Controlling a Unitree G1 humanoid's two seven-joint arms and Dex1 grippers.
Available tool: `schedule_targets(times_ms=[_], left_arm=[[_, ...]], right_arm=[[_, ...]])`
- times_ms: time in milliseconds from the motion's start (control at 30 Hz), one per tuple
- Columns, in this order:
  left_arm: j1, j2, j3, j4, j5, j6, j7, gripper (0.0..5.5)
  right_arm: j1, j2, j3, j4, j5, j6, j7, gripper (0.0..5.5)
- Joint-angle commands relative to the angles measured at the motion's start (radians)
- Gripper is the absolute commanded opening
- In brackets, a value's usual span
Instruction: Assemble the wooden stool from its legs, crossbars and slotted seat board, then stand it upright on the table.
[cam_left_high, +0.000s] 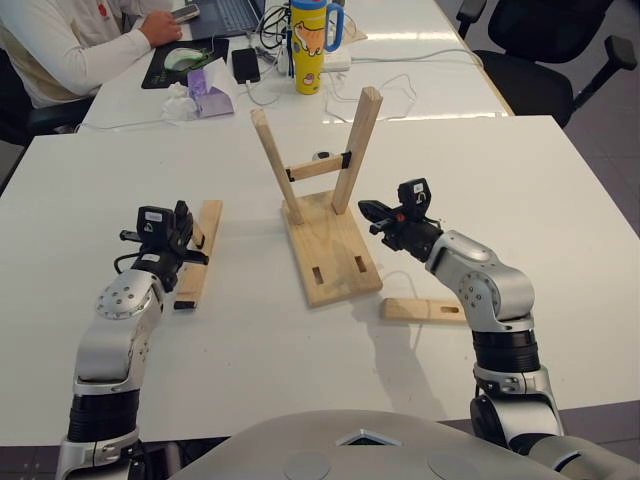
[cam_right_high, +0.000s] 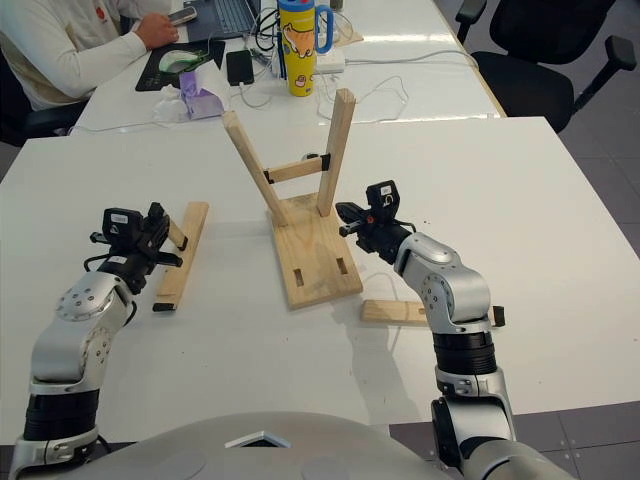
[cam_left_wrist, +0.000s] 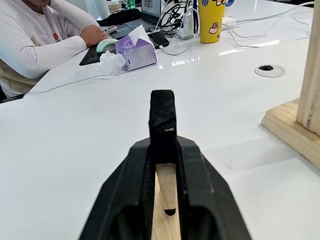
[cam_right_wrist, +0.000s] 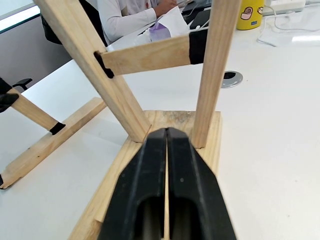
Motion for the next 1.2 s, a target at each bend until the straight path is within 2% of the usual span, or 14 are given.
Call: schedule_targets(times_ms=[33, 233, 467, 700, 933, 1133, 1200], left_arm=[[0.008, -0.008, 0.006, 0.054, 0.015, 0.034, -0.019, 1.19], [-0.036, -0.025, 0.022, -0.012, 0.025, 0.028, -0.015, 2.02], [-0.070, -0.018, 0.040, -0.089, 0.072, 0.012, 0.008, 2.02], [-0.198, 0.000, 0.065, -0.132, 0.108, 0.017, 0.010, 2.02], [-0.405, 0.014, 0.165, -0.097, 0.015, 0.063, -0.012, 1.11], [-0.590, 0.034, 0.248, -0.090, -0.081, 0.104, -0.012, 0.02], [-0.614, 0.021, 0.249, -0.083, -0.101, 0.119, -0.006, 0.02]], right_arm=[[-0.003, 0.006, -0.001, 0.000, -0.003, -0.009, 0.000, 0.00], [-0.005, 0.008, -0.001, 0.006, -0.006, -0.016, 0.000, 0.00], [-0.001, 0.005, 0.000, 0.005, -0.007, -0.019, 0.002, 0.00], [-0.010, 0.002, 0.005, 0.015, -0.009, -0.022, 0.009, 0.00], [-0.018, 0.005, 0.011, 0.022, -0.011, -0.028, 0.012, 0.00], [-0.022, 0.004, 0.011, 0.025, -0.011, -0.034, 0.015, 0.00], [-0.023, 0.004, 0.011, 0.024, -0.011, -0.033, 0.016, 0.00]])
